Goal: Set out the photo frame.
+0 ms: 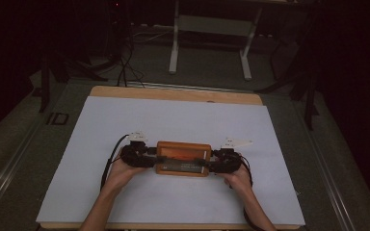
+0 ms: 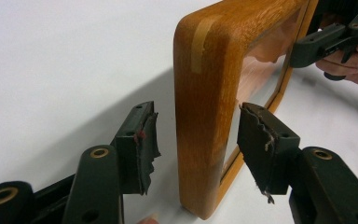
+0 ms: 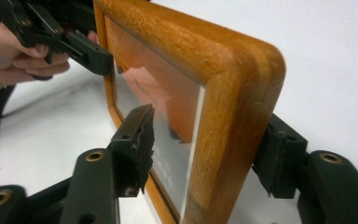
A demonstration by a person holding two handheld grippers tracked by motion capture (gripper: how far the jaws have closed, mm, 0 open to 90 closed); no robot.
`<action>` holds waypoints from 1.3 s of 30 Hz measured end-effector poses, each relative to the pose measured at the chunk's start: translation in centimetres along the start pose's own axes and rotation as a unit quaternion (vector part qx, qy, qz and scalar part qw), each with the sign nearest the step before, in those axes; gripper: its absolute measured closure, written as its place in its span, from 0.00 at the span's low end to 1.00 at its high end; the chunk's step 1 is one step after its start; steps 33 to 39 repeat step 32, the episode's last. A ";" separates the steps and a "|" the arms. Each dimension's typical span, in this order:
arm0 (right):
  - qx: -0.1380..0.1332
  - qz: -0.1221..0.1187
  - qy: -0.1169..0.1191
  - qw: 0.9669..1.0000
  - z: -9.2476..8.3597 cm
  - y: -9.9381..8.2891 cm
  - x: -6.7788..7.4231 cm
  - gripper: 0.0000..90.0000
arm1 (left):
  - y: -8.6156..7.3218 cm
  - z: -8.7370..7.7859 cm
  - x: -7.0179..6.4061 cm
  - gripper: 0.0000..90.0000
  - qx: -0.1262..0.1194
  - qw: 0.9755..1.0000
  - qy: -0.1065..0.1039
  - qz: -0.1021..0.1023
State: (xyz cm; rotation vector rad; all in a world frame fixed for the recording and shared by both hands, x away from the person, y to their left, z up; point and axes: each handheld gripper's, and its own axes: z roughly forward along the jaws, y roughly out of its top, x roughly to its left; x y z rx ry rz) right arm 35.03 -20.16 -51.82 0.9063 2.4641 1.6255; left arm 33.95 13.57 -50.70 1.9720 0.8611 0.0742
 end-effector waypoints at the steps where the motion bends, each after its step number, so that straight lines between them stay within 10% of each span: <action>1: 0.001 -0.001 0.000 1.000 0.0 0.0 0.0 0.46 | 0.0 -0.1 0.0 0.52 -0.001 1.000 -0.001 -0.001; 28: 0.015 -0.017 0.000 1.000 -5.2 0.6 -1.2 0.43 | -0.6 -4.2 2.2 0.47 -0.030 0.999 -0.006 -0.023; 32: 0.032 -0.026 -0.005 0.999 -5.9 0.3 -1.5 0.44 | -1.4 -4.6 3.2 0.47 0.008 0.998 0.056 -0.021; 39: 0.032 -0.026 -0.005 0.999 -5.9 0.3 -1.5 0.44 | -1.4 -4.6 3.2 0.47 0.008 0.998 0.056 -0.021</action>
